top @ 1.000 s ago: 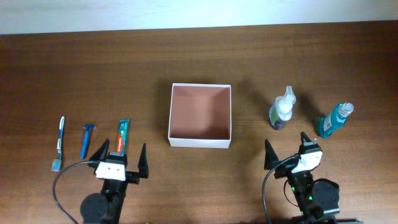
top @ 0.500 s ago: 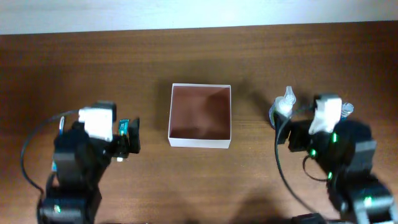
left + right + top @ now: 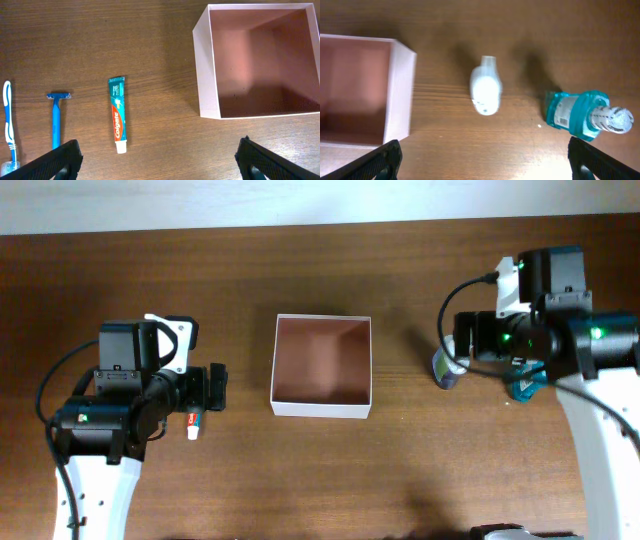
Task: Pack container
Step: 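Reach the right gripper down and grasp the white foam soap bottle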
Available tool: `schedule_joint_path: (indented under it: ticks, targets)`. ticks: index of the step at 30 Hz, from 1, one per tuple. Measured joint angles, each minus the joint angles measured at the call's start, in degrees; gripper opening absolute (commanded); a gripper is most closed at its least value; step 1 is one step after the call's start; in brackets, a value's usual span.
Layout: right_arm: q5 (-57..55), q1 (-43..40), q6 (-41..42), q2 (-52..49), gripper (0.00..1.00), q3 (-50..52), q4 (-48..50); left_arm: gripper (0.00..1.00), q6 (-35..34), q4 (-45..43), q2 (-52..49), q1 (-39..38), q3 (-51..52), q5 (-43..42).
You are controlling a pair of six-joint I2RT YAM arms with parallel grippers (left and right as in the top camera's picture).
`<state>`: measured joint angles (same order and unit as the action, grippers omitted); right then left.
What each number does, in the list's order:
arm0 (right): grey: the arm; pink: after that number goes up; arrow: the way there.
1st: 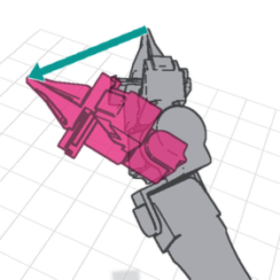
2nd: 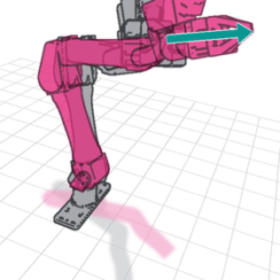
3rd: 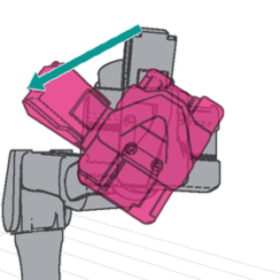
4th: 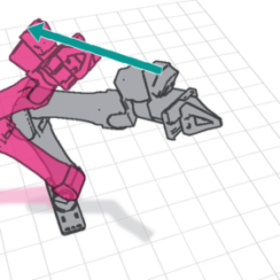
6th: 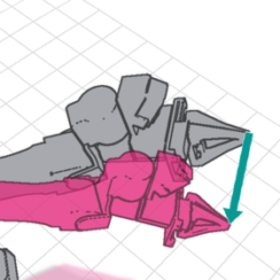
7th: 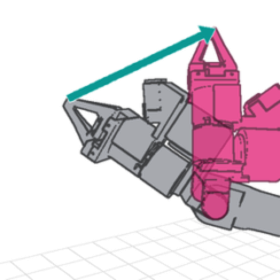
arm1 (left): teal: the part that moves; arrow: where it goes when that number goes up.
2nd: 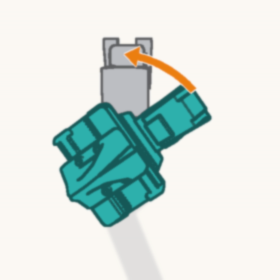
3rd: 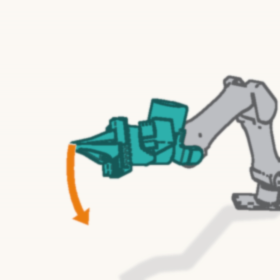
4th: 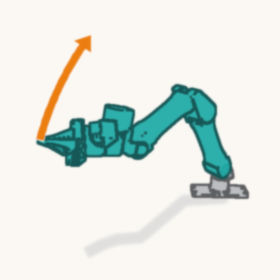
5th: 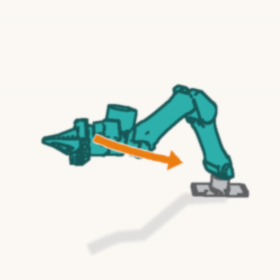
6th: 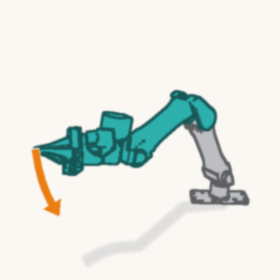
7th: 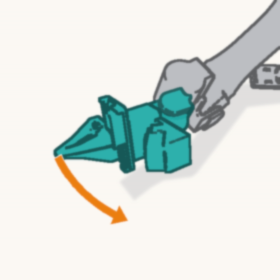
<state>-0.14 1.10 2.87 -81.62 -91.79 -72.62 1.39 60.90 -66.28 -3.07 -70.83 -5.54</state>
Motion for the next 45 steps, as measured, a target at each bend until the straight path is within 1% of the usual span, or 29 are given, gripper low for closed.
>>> schedule_joint_path:
  ticks: [4, 6, 18, 21, 25, 32, 36, 38, 40, 41, 42, 45]
  targets:
    - [2.51, -2.91, -1.7, -6.08, 0.99, -0.07, -0.02, 0.99, 0.0, 0.17, 0.0, 0.02, 0.0, 0.0]
    - [3.3, -2.99, -2.89, -9.88, 0.99, -0.07, 0.17, 1.0, 0.0, 0.17, 0.0, 0.02, 0.0, 0.0]
    - [4.35, -2.99, -4.5, -22.51, 0.99, -0.07, 3.08, 0.99, 0.0, 0.15, 0.0, 0.02, 0.0, 0.0]
    - [4.85, -2.99, -4.94, -23.89, 1.0, -0.07, 3.76, 0.99, 0.0, 0.15, 0.0, 0.02, 0.0, 0.0]
    - [5.31, -2.99, -5.46, -24.46, 0.96, -0.07, 4.35, 1.0, 0.0, 0.15, 0.0, 0.0, 0.0, 0.0]
    - [5.64, -2.99, -5.88, -24.46, 0.97, 0.31, 6.27, 1.0, 0.0, 0.15, 0.0, 0.0, 0.0, 0.0]
    - [5.66, -2.99, -5.9, -24.52, 0.96, 3.17, 8.46, 0.99, 0.0, 0.13, 0.0, 0.02, 0.0, 0.0]
    - [5.66, -2.99, -5.92, -24.55, 0.93, 3.69, 9.01, 0.99, 0.0, 0.13, 0.0, 0.02, 0.0, 0.0]
    - [5.66, -2.99, -6.1, -24.52, 0.86, 3.69, 9.31, 0.99, 0.0, 0.13, 0.0, 0.0, 0.0, 0.0]
    - [5.66, -2.99, -6.05, -24.52, 0.85, 3.74, 9.31, 1.0, 0.0, 0.13, 0.0, 0.0, 0.0, 0.0]
    - [5.68, -2.99, -5.99, -24.52, 0.78, 3.74, 9.29, 1.0, 0.0, 0.13, 0.0, 0.02, 0.0, 0.0]
    - [5.68, -2.99, -6.12, -24.52, 0.68, 3.74, 9.31, 0.99, 0.0, 0.13, 0.0, 0.02, 0.0, 0.0]
